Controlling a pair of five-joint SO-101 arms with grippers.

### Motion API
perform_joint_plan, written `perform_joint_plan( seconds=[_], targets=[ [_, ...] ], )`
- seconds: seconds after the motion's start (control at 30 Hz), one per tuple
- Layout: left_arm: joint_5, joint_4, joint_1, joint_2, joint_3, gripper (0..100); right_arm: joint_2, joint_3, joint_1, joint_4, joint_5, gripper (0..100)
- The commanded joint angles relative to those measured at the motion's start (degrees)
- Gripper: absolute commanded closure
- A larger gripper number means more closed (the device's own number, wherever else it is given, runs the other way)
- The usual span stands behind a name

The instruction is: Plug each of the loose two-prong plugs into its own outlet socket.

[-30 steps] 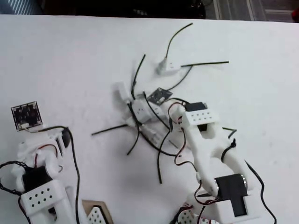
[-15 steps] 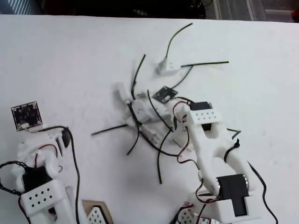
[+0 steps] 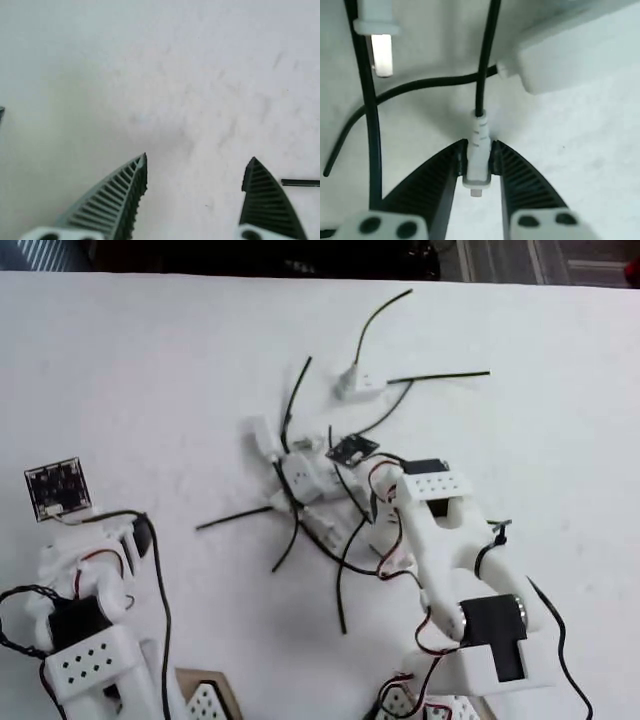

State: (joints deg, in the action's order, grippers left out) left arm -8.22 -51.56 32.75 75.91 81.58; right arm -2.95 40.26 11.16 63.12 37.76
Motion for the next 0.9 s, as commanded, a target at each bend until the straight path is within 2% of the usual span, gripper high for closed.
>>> perform_joint_plan(
  seconds=[0.0, 0.2, 0.53, 0.87],
  targets=[
    [0.0, 1.2, 0.0, 0.8, -0.3, 70, -0.4, -2.1, 0.1, 0.1, 0.4, 96.3],
    [0.0, 1.2, 0.0, 0.8, -0.3, 70, -0.4, -2.1, -0.1, 0.1, 0.1, 89.2],
    [0.0, 1.2, 0.0, 0.8, -0.3, 70, -0.4, -7.8, -0.1, 5.8, -0.1, 91.3],
    [0.0, 1.2, 0.0, 0.8, -0.3, 70, 0.2, -6.1, -0.3, 5.5, 0.3, 91.5]
  ],
)
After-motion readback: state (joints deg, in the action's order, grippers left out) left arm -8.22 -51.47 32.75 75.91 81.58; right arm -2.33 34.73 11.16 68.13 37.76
